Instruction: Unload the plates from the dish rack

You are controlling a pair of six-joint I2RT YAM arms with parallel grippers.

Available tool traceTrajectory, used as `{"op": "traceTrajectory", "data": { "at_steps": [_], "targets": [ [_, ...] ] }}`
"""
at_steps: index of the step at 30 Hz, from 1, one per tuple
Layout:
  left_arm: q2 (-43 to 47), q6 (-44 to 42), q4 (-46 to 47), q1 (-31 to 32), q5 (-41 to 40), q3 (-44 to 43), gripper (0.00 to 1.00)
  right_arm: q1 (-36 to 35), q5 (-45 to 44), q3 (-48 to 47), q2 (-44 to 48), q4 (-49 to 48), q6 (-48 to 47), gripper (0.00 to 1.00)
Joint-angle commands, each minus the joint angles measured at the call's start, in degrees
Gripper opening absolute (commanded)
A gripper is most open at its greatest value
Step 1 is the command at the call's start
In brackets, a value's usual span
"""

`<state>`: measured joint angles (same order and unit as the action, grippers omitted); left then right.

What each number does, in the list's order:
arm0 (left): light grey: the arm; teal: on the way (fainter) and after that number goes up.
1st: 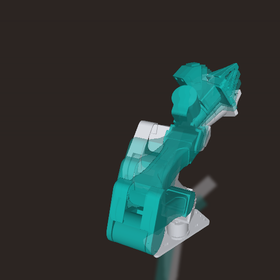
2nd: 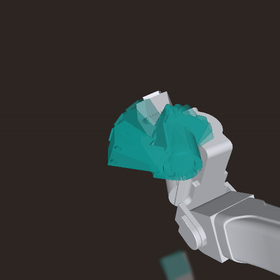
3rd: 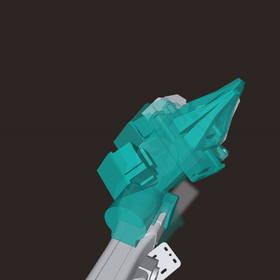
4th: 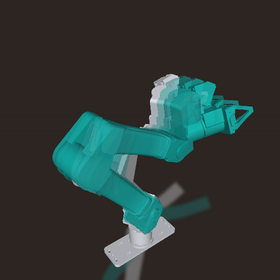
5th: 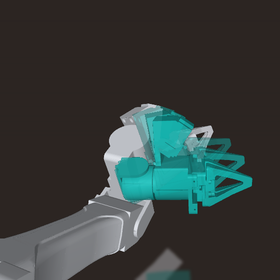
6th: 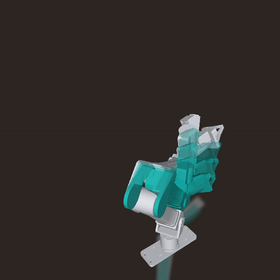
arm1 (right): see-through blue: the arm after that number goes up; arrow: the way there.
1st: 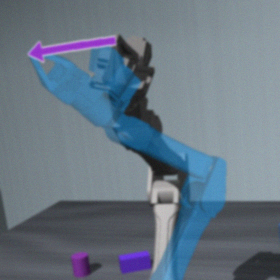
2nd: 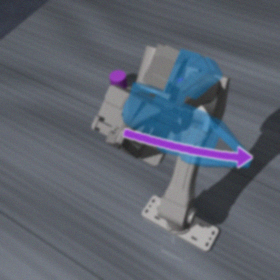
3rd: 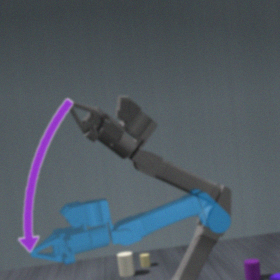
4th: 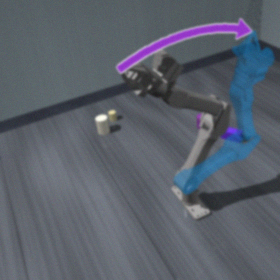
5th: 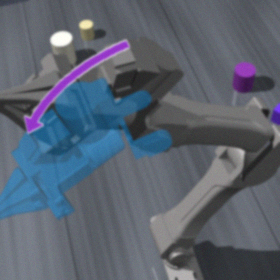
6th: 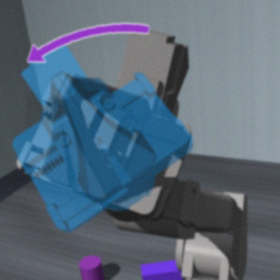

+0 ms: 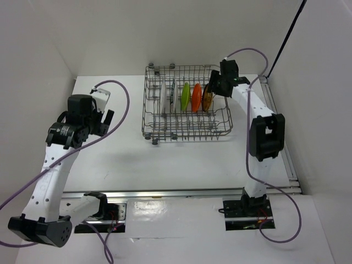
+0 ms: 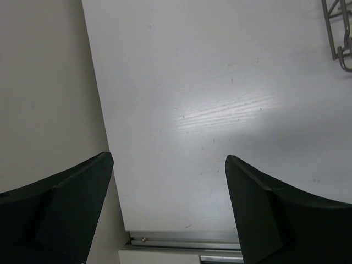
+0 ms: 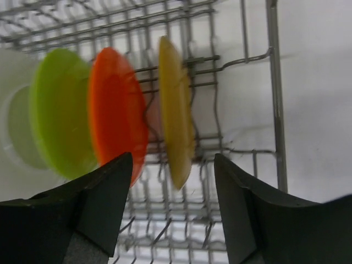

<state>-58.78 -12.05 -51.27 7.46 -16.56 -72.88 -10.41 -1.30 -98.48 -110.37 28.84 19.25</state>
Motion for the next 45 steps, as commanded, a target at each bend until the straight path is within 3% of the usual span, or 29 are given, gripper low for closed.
{"op": "traceTrajectory", "data": {
  "at_steps": [1, 10, 13, 20, 23, 29, 33, 35, 37, 38, 39, 40, 42, 45],
  "targets": [
    [-1.3, -1.3, 9.8, -0.3, 1.4, -1.6, 0.97, -0.2, -7.9, -6.5, -5.1, -0.7, 0.5, 0.65],
    [-9.7, -1.3, 14.6, -0.3, 2.1, -4.1, 0.93, -2.0, -5.5, -13.4, -16.0, -1.4, 0.2, 0.57],
    [-10.2, -0.6, 15.1, -0.3, 2.7, -2.9, 0.93, -4.0, -9.4, -13.9, -17.4, -1.4, 0.8, 0.52],
    [-11.4, 2.0, 13.1, 0.3, 4.7, -3.6, 1.00, -6.9, -22.0, -17.0, -15.5, -0.4, -1.4, 0.09],
    [-11.4, 2.6, 13.1, 0.3, 6.1, -3.6, 1.00, -8.5, -28.4, -18.9, -13.8, -1.0, -5.0, 0.00],
    [-10.3, 2.6, 12.6, 0.8, 8.0, -4.6, 1.00, -11.6, -36.0, -24.6, -8.6, 1.0, -8.6, 0.00],
    [-9.2, 3.4, 9.3, 0.8, 14.8, -7.5, 1.00, -14.0, -43.7, -19.0, 1.9, -7.9, -14.0, 0.00],
    [-9.2, 4.2, 7.9, 0.8, 21.6, -8.2, 1.00, -15.5, -38.5, -14.3, 5.8, -9.1, -13.1, 0.00],
    [-9.8, 5.8, 6.5, 0.8, 25.9, -9.8, 1.00, -16.1, -19.6, -10.4, 11.9, -11.1, -10.8, 0.00],
    [-9.8, 7.0, 5.7, 0.8, 29.6, -9.8, 1.00, -16.1, -10.6, -3.3, 14.0, -13.3, -9.2, 0.00],
    [-10.7, 7.0, 5.0, 0.8, 32.0, -10.5, 1.00, -16.1, 8.8, 1.0, 16.0, -19.5, -8.4, 0.00],
    [-11.8, 7.0, 4.9, 0.8, 37.9, -10.5, 1.00, -15.6, 18.3, 9.5, 19.1, -23.5, -5.9, 0.00],
    [-12.3, 7.6, 5.0, 0.8, 43.0, -10.5, 1.00, -16.2, 38.9, 16.8, 20.5, -36.4, -1.7, 0.00],
    [-13.5, 10.0, 7.8, 0.8, 46.5, -9.1, 1.00, -17.0, 47.2, 24.0, 19.5, -46.9, 8.3, 0.00]
  ]
}}
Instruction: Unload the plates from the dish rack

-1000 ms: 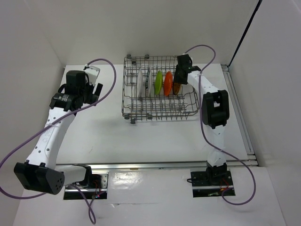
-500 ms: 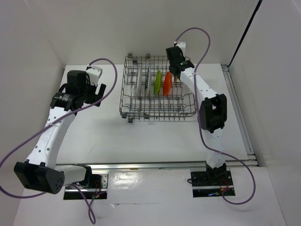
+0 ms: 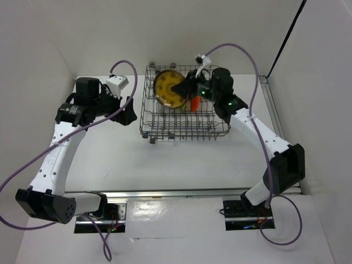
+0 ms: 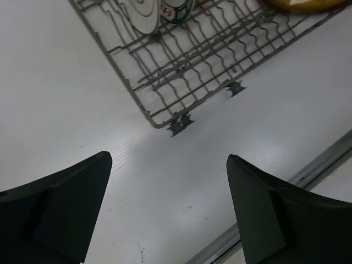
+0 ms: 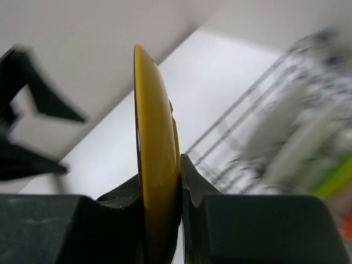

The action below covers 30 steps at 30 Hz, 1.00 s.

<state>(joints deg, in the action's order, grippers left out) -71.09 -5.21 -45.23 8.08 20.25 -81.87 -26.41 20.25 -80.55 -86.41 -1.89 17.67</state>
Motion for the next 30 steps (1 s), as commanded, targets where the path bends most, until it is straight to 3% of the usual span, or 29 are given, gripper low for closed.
{"op": "traceTrajectory", "data": {
  "at_steps": [1, 4, 12, 16, 17, 20, 21, 23, 27, 29, 30],
  "targets": [
    [-1.8, 3.2, 3.6, 0.2, 9.7, 0.7, 1.00, -2.4, 28.2, 6.6, -5.8, -19.9, 11.5, 0.00],
    [-3.7, 4.6, 5.6, 0.2, 7.9, 1.6, 1.00, -4.5, 33.3, 8.0, -8.8, -26.3, 14.8, 0.00],
    [-8.7, 5.8, 7.0, 0.2, 7.8, 3.3, 0.96, -7.0, 37.3, 6.0, -16.1, -28.9, 18.5, 0.00],
    [-10.1, 5.1, 5.7, 0.2, 8.6, 3.3, 0.80, -7.0, 37.3, 6.0, -17.2, -29.4, 19.1, 0.00],
    [-10.1, 5.1, 5.7, 0.2, 9.5, 3.3, 0.64, -7.5, 37.3, 6.0, -17.2, -29.4, 19.1, 0.00],
    [-10.1, 4.6, 3.8, 0.2, 14.5, 2.6, 0.33, -7.5, 38.0, 4.8, -19.6, -27.6, 19.1, 0.00],
    [-10.1, 4.1, 3.3, 0.2, 15.4, 2.6, 0.16, -7.5, 38.8, 4.1, -20.1, -27.6, 19.1, 0.00],
    [-10.6, 3.5, 1.6, 0.2, 17.5, 1.4, 0.03, -8.1, 38.8, 3.5, -20.8, -26.9, 19.6, 0.00],
    [-10.6, 3.5, -1.2, -1.0, 20.0, 0.6, 0.00, -8.1, 37.9, 2.2, -21.3, -24.0, 17.7, 0.03],
    [-10.6, 3.0, -1.7, -3.1, 20.5, 0.6, 0.00, -8.1, 37.2, 0.3, -21.3, -20.3, 15.4, 0.14],
    [-10.1, 3.0, -1.7, -3.8, 20.5, 0.6, 0.00, -8.1, 35.9, -0.6, -21.3, -18.4, 14.4, 0.26]
  ]
}}
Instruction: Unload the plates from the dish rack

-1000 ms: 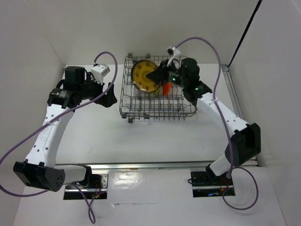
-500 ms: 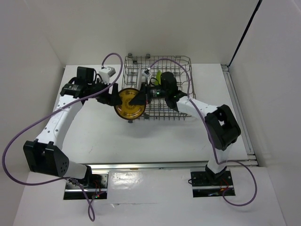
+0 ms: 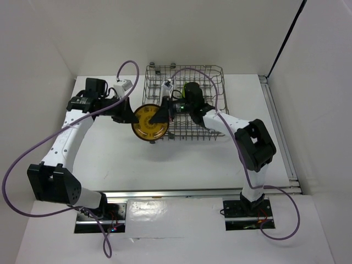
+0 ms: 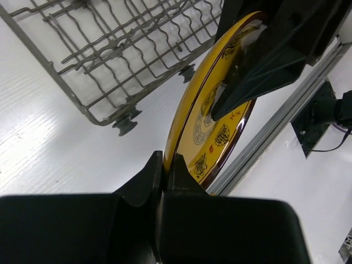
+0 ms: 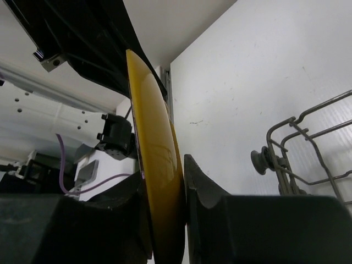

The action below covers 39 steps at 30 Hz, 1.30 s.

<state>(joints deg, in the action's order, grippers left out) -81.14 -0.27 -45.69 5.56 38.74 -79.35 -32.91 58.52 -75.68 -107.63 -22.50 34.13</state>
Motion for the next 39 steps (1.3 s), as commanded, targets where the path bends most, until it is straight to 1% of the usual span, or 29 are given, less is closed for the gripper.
{"op": "traceTrajectory", "data": {
  "at_steps": [1, 2, 4, 5, 7, 8, 9, 10, 11, 12, 13, 14, 15, 16, 17, 19, 20, 22, 23, 24, 25, 28, 30, 32, 33, 35, 36, 37, 39],
  "targets": [
    [-0.1, -1.9, -0.4, -2.2, 2.6, -1.4, 0.00, -1.6, -3.1, -6.7, -0.1, 6.7, -3.2, 0.31],
    [0.5, -1.9, 0.2, -4.0, 2.6, -1.4, 0.00, -1.6, -4.1, -9.3, -0.7, 9.3, -5.5, 0.42],
    [1.1, -1.0, 2.2, -6.1, 2.6, -0.8, 0.00, -1.6, -6.9, -11.3, -1.3, 14.2, -7.2, 0.61],
    [1.1, 0.6, 2.9, -8.2, 3.1, -0.3, 0.00, -1.6, -8.1, -12.6, -1.3, 15.3, -7.2, 0.79],
    [1.1, 2.2, 4.3, -10.6, 3.6, 0.4, 0.00, -1.6, -11.1, -13.2, -2.0, 17.2, -7.2, 0.84],
    [1.1, 3.8, 5.3, -13.2, 4.4, 1.0, 0.00, -0.9, -12.6, -13.9, -2.0, 17.2, -7.2, 0.88],
    [0.5, 4.5, 5.9, -14.7, 5.5, 1.0, 0.00, -0.3, -14.3, -14.7, -1.2, 18.1, -6.7, 0.89],
    [-0.4, 5.4, 6.6, -16.0, 5.5, 1.0, 0.00, -0.3, -18.5, -15.5, -0.7, 20.5, -6.7, 0.91],
    [-0.4, 6.3, 8.3, -18.5, 5.5, 1.0, 0.00, 0.2, -21.2, -16.6, -0.1, 22.7, -7.7, 0.91],
    [-2.2, 8.3, 9.6, -19.7, 4.9, 1.0, 0.00, 0.2, -28.5, -20.2, 0.6, 25.4, -10.1, 0.91],
    [-3.1, 9.1, 10.8, -20.8, 4.2, 1.0, 0.00, 0.2, -32.8, -22.3, 0.6, 28.4, -11.4, 0.91],
    [-4.4, 10.0, 11.9, -22.2, 2.9, 1.6, 0.00, 0.2, -37.3, -24.3, 0.6, 34.5, -12.4, 0.91],
    [-5.8, 12.0, 13.9, -22.8, 0.1, 1.6, 0.00, 0.2, -41.9, -28.2, 0.6, 37.2, -13.1, 0.91],
    [-9.3, 12.7, 14.6, -23.3, -0.7, 1.6, 0.00, 0.8, -46.3, -29.9, 0.1, 39.8, -13.1, 0.91],
    [-11.3, 12.7, 15.2, -23.8, -0.7, 1.0, 0.00, 2.2, -53.1, -31.3, -0.6, 44.0, -13.1, 0.91],
    [-15.1, 14.2, 17.1, -23.8, -0.7, 1.0, 0.00, 4.2, -57.4, -34.1, -1.3, 47.0, -12.5, 0.91],
    [-19.1, 14.2, 17.1, -23.8, -0.1, 1.0, 0.00, 6.0, -60.3, -34.8, -1.9, 49.1, -12.0, 0.91],
    [-23.4, 14.2, 17.1, -23.8, 1.8, -0.8, 0.00, 7.8, -61.9, -35.8, -2.5, 49.7, -12.0, 0.91],
    [-25.6, 14.2, 16.5, -23.8, 1.8, -1.4, 0.00, 8.6, -62.4, -35.9, -2.5, 50.5, -12.0, 0.91],
    [-29.7, 14.2, 16.5, -23.8, 2.3, -2.8, 0.00, 10.4, -63.0, -35.9, -3.4, 51.1, -12.0, 0.91],
    [-31.5, 14.2, 16.5, -23.8, 2.3, -3.3, 0.00, 11.2, -63.0, -36.5, -4.3, 51.2, -11.5, 0.91],
    [-36.7, 13.6, 16.5, -24.4, 0.9, -4.7, 0.00, 13.8, -63.6, -38.0, -7.4, 53.3, -10.8, 0.91],
    [-38.3, 13.0, 16.5, -24.4, 0.1, -5.9, 0.00, 13.8, -65.5, -38.9, -10.4, 55.0, -10.8, 0.91],
    [-40.2, 12.5, 16.0, -24.4, -1.5, -6.6, 0.00, 13.8, -66.1, -40.2, -12.4, 55.6, -11.3, 0.87],
    [-40.9, 12.5, 16.0, -24.4, -1.5, -7.6, 0.08, 13.8, -66.1, -41.0, -14.4, 56.4, -11.3, 0.87],
    [-42.9, 11.8, 13.8, -24.4, -1.5, -8.7, 0.17, 13.8, -66.6, -41.9, -16.3, 57.0, -11.3, 0.87],
    [-43.0, 11.8, 13.3, -24.4, -1.5, -8.7, 0.21, 13.8, -66.6, -42.6, -17.2, 57.7, -11.3, 0.86],
    [-43.5, 11.8, 13.3, -24.4, -1.5, -9.2, 0.30, 13.8, -67.1, -43.1, -18.8, 58.3, -10.8, 0.85],
    [-43.5, 11.8, 12.6, -24.4, -2.2, -9.2, 0.41, 13.8, -69.4, -43.7, -20.1, 59.0, -9.9, 0.81]
  ]
}}
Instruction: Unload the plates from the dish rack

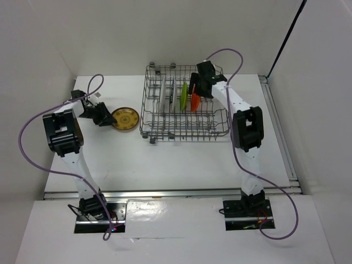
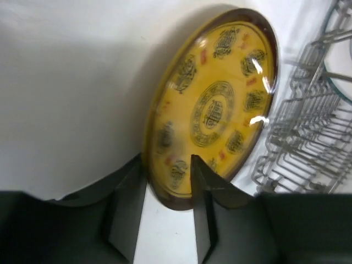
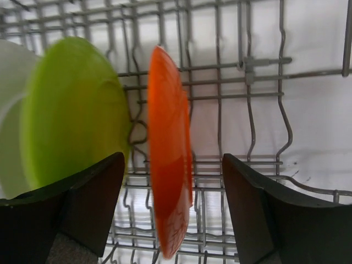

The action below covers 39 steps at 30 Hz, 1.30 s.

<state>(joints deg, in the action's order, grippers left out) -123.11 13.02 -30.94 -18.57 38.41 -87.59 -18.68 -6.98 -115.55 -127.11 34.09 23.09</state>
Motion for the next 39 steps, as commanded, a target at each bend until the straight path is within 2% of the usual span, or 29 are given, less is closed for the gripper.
{"op": "traceTrajectory", "data": {
  "at_steps": [1, 2, 3, 6, 7, 10, 11, 15, 22, 24, 25, 29, 31, 32, 33, 34, 35, 36, 39],
  "targets": [
    [-1.0, -1.5, -2.8, -0.2, -2.7, -1.0, 0.53, -0.4, -4.5, -3.8, -0.6, 2.4, 1.2, 0.78],
    [-1.0, -1.5, -2.8, -0.2, -3.3, -0.3, 0.55, -0.4, -4.5, -2.8, -0.6, 2.4, 1.7, 0.75],
    [-0.4, -2.1, -2.8, -0.2, -4.0, -0.3, 0.65, -0.4, -4.5, -2.1, -0.6, 0.9, 1.7, 0.71],
    [0.2, -2.6, -4.0, -0.2, -5.3, 0.2, 0.67, -0.9, -5.8, -2.0, -1.1, 0.9, 1.1, 0.60],
    [0.7, -3.3, -4.0, -0.2, -5.9, 0.2, 0.67, -1.5, -6.5, -2.8, -1.1, 1.8, 1.1, 0.48],
    [2.7, -3.8, -5.3, -0.2, -6.4, 0.2, 0.67, -2.1, -10.1, -3.5, -1.7, 2.9, 0.5, 0.29],
    [4.4, -4.3, -5.3, -0.2, -7.1, 0.2, 0.67, -2.1, -11.0, -3.5, -0.9, 2.9, 0.5, 0.18],
    [8.7, -4.3, -6.1, -0.2, -8.4, -0.5, 0.69, -2.7, -15.0, -4.1, 1.4, 4.1, 1.0, 0.00],
    [15.4, -6.2, -8.9, 0.8, -11.1, -1.5, 0.69, -3.2, -19.6, -4.1, 8.5, 0.0, -3.3, 0.00],
    [17.7, -6.2, -9.6, 1.4, -11.9, -2.1, 0.70, -3.7, -21.9, -4.1, 10.7, -2.1, -4.8, 0.00],
    [18.3, -6.2, -9.6, 1.4, -12.5, -2.1, 0.74, -3.7, -23.0, -4.6, 10.7, -2.8, -6.5, 0.00],
    [20.8, -7.2, -10.7, 2.7, -10.4, -3.7, 0.76, -3.7, -25.5, -7.9, 12.1, -2.3, -8.4, 0.00],
    [22.5, -7.2, -12.0, 4.1, -9.2, -5.6, 0.77, -3.7, -21.3, -8.5, 13.9, -1.0, -7.6, 0.00],
    [23.1, -7.9, -12.0, 4.8, -9.2, -6.3, 0.98, -4.4, -17.1, -7.2, 15.0, -1.0, -7.0, 0.00],
    [23.7, -7.9, -12.7, 5.6, -9.2, -6.9, 1.00, -4.4, -5.4, -4.8, 16.6, -2.5, -6.5, 0.00],
    [24.2, -9.2, -13.5, 7.4, -9.2, -8.4, 1.00, -4.4, 1.6, -1.2, 20.5, -8.4, -5.4, 0.00],
    [25.3, -9.2, -13.5, 8.2, -8.0, -9.2, 1.00, -4.4, 8.5, 7.6, 22.5, -12.6, -4.4, 0.00],
    [25.3, -9.8, -14.4, 8.9, -6.6, -10.0, 1.00, -4.4, 19.0, 11.9, 24.1, -21.2, -3.0, 0.00],
    [26.0, -11.6, -16.0, 10.0, 5.5, -12.6, 1.00, -5.7, 31.0, 22.7, 26.1, -32.7, 2.0, 0.00]
  ]
}}
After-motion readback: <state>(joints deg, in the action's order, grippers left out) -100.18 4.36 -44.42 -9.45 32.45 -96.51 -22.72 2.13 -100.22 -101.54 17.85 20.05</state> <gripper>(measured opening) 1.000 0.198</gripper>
